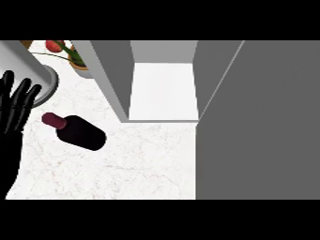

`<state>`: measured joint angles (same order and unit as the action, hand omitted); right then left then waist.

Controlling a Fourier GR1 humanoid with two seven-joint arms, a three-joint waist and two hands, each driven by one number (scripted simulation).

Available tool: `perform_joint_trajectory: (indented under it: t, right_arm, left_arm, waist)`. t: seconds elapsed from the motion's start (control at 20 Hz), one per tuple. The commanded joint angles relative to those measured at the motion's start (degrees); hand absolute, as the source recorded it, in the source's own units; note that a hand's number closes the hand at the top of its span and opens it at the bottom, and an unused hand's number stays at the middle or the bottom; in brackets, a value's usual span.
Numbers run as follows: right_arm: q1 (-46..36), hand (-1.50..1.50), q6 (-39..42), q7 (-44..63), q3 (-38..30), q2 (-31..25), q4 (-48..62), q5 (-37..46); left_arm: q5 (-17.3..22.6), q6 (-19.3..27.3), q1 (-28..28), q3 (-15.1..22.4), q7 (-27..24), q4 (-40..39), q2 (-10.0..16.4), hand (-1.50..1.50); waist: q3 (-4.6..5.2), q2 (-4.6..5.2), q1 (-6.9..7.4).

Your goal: Pick up the wine, place it into the cabinet and close the cabinet

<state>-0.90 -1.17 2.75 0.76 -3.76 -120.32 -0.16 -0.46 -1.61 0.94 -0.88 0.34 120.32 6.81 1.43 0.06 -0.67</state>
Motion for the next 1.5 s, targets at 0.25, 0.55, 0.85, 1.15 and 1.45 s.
perform_joint_trajectory:
  t: [0.25,0.55,0.85,1.15,1.45]
  right_arm:
    - [7.4,-1.50,2.6,-2.6,2.8,0.0,-6.4,-0.3]
    - [14.6,-1.50,13.1,5.8,11.5,-4.2,-14.8,-10.0]
    - [18.3,-1.50,13.6,11.1,8.1,-6.3,-24.8,-15.3]
    - [16.4,-1.50,9.5,16.9,12.8,-4.3,-27.8,-10.2]
    - [20.9,-1.50,10.2,18.8,13.3,-6.2,-34.0,-12.5]
  left_arm:
    - [13.0,-9.7,16.6,2.5,2.2,-13.0,0.6,-1.50]
    - [25.7,-9.5,13.6,2.7,18.3,-9.0,-0.9,-1.50]
    - [25.6,-1.6,13.4,6.5,29.8,4.0,-2.3,-1.50]
    - [23.5,4.7,11.6,10.5,38.0,14.4,-3.1,-1.50]
    - [24.5,9.0,16.3,7.8,45.2,18.0,-1.7,-1.50]
  waist:
    - [-1.44,0.12,-2.10]
    - [-1.44,-0.33,-0.12]
    - [-1.46,-0.28,0.50]
    - [-1.43,-0.28,0.61]
    - [-1.45,-0.50,0.10]
